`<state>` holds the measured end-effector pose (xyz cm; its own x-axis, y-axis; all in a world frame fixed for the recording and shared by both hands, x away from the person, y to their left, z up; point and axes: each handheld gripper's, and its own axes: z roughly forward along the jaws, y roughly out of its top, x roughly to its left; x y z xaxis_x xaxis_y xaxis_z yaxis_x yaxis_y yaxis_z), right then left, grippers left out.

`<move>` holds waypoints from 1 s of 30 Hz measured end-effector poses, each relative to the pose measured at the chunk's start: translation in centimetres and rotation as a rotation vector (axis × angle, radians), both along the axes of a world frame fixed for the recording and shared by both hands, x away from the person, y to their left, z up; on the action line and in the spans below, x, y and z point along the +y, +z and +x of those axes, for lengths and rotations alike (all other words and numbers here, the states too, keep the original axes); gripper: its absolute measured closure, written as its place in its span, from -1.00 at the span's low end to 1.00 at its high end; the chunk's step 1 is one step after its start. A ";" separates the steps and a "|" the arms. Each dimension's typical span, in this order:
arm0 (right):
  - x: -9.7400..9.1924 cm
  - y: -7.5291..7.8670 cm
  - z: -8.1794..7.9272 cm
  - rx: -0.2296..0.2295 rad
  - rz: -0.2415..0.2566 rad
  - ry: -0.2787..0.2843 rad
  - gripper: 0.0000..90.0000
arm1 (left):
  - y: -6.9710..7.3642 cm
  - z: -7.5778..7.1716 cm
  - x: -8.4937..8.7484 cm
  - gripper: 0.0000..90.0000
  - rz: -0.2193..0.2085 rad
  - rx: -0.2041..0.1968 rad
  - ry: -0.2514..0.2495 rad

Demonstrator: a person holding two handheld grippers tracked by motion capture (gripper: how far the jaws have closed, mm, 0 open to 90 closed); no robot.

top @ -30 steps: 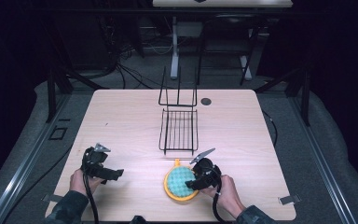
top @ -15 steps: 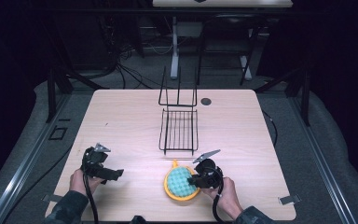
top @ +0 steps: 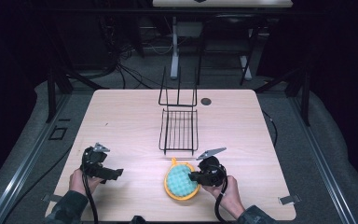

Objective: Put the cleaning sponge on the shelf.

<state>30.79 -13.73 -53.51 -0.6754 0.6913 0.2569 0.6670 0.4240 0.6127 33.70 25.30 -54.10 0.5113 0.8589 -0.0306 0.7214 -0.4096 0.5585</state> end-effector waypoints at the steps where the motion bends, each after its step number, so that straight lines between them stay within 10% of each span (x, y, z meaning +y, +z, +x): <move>1: 0.0 0.0 0.0 0.000 0.000 0.000 0.92 | 0.0 0.0 0.0 -0.98 0.000 0.000 0.000; 30: 0.0 3.0 -1.2 -0.102 0.024 0.042 0.92 | -0.1 0.1 0.0 -0.99 0.002 -0.004 0.005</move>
